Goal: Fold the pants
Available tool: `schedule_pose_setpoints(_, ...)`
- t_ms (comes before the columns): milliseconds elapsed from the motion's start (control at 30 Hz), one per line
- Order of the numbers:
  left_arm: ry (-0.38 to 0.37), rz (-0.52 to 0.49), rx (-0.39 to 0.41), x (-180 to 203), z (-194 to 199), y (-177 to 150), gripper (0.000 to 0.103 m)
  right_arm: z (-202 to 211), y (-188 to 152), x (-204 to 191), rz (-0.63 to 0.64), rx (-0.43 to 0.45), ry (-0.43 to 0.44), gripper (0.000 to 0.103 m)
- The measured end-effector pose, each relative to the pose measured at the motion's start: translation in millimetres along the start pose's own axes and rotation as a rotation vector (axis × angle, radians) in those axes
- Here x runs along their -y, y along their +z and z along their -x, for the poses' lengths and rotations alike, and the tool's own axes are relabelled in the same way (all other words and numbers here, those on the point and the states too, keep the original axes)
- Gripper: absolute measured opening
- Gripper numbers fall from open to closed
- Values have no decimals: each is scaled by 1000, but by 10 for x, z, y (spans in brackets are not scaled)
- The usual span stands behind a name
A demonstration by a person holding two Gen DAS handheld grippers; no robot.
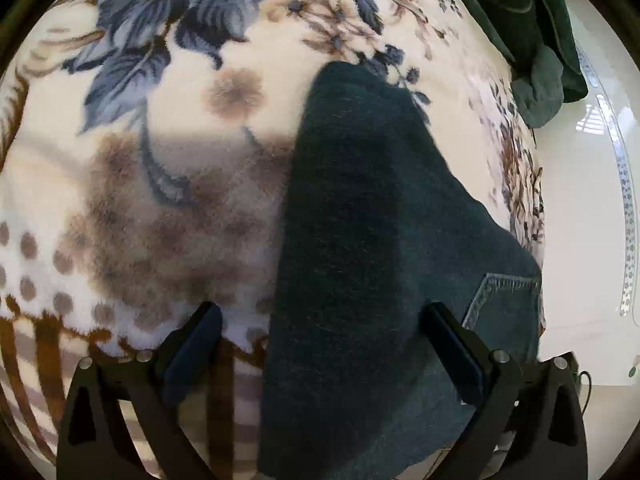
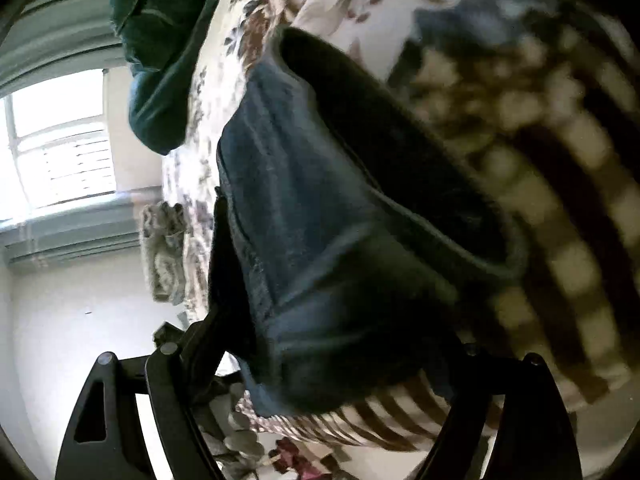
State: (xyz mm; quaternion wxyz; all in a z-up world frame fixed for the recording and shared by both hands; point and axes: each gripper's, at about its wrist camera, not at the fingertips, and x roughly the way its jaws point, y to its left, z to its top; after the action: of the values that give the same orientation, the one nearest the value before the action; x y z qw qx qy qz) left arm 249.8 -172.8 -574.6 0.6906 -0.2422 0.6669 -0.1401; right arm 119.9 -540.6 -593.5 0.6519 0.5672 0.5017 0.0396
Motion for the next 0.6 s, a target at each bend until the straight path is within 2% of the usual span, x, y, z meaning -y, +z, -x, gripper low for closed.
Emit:
schedule_pose_setpoints(67,-1,-1,2,-10,-3,-6,103,-93,33,118,-8,-35,-37,87)
schedule_pose_setpoints(167,11,-4,4,11,-18,-8,103,-187,46,87,-20,-27,-26,87)
schedule_pose_setpoints(233,13,4,5,15,-15,-1,103,-150,-18,-29,20,10,-9,79)
schedule_pose_setpoints(300,11,15,9,28,-18,5,103,-160,-103,-97,51,33,-29,63)
schedule_pose_setpoints(367,8,6,23,51,-13,6,101,-126,-133,-97,43,59,-39,57)
schedule_pose_setpoints(433,-16,-27,62,110,43,-13,76,-250,-279,-191,39,78,-51,52)
schedule_pose_setpoints(467,-22,-43,73,149,74,-20,57,-246,-324,-241,49,91,-61,51)
schedule_pose_setpoints(567,-25,-52,94,161,177,-43,40,-197,-462,-364,66,104,-69,46)
schedule_pose_setpoints(600,-32,-51,95,154,203,-49,37,-101,-457,-411,77,105,-75,45)
